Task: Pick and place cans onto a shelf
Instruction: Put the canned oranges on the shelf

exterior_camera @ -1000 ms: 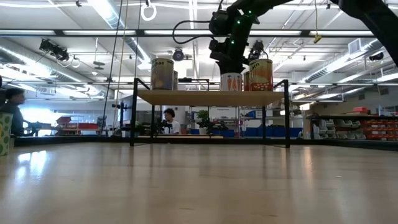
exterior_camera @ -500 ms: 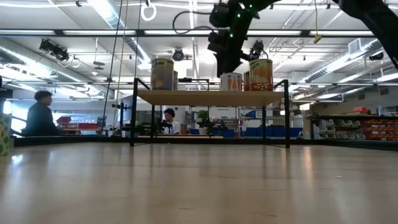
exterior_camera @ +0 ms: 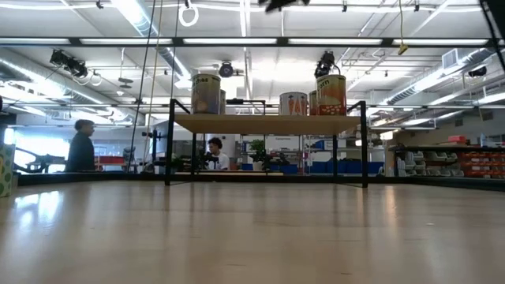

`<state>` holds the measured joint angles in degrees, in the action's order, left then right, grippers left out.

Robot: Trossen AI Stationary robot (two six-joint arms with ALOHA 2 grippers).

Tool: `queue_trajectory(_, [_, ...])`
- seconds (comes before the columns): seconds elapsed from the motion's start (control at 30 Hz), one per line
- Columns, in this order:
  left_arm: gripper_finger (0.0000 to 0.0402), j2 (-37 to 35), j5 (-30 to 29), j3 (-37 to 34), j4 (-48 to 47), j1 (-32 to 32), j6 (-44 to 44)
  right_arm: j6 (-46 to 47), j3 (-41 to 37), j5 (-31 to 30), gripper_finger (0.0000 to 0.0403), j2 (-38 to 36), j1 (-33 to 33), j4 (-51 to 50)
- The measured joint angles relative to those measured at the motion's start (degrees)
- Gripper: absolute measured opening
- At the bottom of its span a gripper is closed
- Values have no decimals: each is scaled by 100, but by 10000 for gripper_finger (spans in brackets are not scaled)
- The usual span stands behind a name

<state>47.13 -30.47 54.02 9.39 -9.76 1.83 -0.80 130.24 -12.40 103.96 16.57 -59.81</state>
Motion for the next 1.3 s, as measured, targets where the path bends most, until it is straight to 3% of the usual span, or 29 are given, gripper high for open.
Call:
queue_trajectory(0.17, [188, -44, 441, 0, -4, -165, -77, -11, -521, -165, 192, -814, -1188, -27])
queue_trajectory(0.27, [188, -37, 576, -2, -48, -275, -149, 441, -1110, -472, 192, -1313, -1970, -60])
queue_trajectory(0.47, [188, -24, 571, -4, -249, -301, 10, 2295, -3010, -1088, 192, -2256, -3563, -66])
queue_trajectory(0.6, [188, -27, 571, -4, -257, -301, 13, 3899, -4306, -1053, 192, -2618, -4522, -101])
queue_trajectory(0.77, [188, -28, 571, -3, -256, -301, 46, 5180, -5084, -389, 192, -2391, -5539, -118])
queue_trajectory(1.03, [188, -26, 571, -2, -258, -301, 46, 6589, -5144, 749, 192, -1221, -6732, -295])
queue_trajectory(1.17, [188, -26, 571, -2, -258, -301, 46, 7446, -5143, 797, 194, -830, -7392, 123])
queue_trajectory(1.3, [188, -26, 571, -2, -258, -301, 46, 7668, -5140, 1073, 225, -523, -7904, 101])
